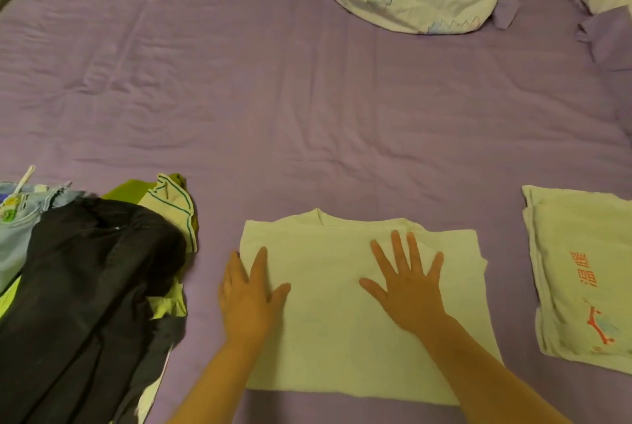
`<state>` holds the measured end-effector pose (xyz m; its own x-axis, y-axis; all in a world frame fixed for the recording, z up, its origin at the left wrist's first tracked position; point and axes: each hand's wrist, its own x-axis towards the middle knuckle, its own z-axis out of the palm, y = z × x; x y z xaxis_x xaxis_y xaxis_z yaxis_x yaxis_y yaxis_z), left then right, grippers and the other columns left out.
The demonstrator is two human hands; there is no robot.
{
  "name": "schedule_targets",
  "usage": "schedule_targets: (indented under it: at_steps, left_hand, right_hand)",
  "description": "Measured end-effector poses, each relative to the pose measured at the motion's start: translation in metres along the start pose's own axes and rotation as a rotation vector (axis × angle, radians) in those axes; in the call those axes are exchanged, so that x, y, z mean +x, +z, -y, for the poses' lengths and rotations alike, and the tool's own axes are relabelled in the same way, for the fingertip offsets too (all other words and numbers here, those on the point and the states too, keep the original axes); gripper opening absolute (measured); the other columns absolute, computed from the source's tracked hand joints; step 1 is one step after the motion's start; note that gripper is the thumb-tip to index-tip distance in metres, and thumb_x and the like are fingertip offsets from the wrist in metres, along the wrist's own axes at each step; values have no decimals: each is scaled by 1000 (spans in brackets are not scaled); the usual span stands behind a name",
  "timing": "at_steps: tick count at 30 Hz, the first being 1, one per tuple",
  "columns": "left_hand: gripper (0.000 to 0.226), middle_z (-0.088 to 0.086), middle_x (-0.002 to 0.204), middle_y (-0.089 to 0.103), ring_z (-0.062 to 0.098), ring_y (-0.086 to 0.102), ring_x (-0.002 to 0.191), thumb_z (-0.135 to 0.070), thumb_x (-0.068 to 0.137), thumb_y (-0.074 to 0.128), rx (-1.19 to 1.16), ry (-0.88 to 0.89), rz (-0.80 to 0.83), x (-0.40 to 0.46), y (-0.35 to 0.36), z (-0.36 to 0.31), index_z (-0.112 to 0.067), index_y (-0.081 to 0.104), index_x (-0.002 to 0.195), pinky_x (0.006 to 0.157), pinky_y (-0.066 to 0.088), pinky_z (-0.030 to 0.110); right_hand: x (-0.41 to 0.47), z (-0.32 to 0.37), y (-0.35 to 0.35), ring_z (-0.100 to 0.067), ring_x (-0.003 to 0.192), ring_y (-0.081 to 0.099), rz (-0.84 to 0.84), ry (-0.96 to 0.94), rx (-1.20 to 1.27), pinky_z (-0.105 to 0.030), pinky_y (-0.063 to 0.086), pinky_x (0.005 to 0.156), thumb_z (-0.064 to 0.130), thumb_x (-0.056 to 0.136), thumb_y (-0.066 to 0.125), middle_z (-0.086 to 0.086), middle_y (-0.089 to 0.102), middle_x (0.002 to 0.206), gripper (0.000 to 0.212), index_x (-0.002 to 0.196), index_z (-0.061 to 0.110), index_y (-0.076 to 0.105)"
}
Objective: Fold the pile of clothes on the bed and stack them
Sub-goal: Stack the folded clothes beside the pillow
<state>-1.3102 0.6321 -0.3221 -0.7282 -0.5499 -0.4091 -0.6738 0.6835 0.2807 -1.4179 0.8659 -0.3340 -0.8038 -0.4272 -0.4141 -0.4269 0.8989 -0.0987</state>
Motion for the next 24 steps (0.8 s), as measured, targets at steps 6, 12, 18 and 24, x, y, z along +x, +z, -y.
schedule_targets:
  at_steps: [6,12,18,24]
  left_hand:
    - [90,11,148,34,32,37,132,-33,80,74,-511,-306,6,2,-11,-4,-11,19,149,104,37,47]
    - [51,7,133,52,30,51,118,-36,92,59,-675,-357,169,-3,-27,-6,-15,43,135,98,43,45]
    - [44,-12,124,63,8,63,105,-22,94,55,-1026,-11,481,-39,-43,-62,-42,48,132,77,51,20]
    - [32,1,120,62,21,69,95,-29,96,53,-1127,-91,771,-66,-40,-118,-37,52,127,80,57,37]
  right_hand:
    - [15,-5,8,-36,146,0,112,45,-61,-74,6,103,80,67,-25,-9,-16,156,95,149,36,-5]
    - [7,16,-22,-31,146,-12,106,55,-6,-57,3,114,62,93,21,-9,-11,159,72,152,25,1]
    - [-30,74,-71,-6,119,53,231,139,1389,-27,45,98,51,91,53,17,52,132,39,128,43,43]
    - [-47,20,-69,1,78,66,101,345,1561,-13,49,62,37,86,65,12,68,93,23,106,35,56]
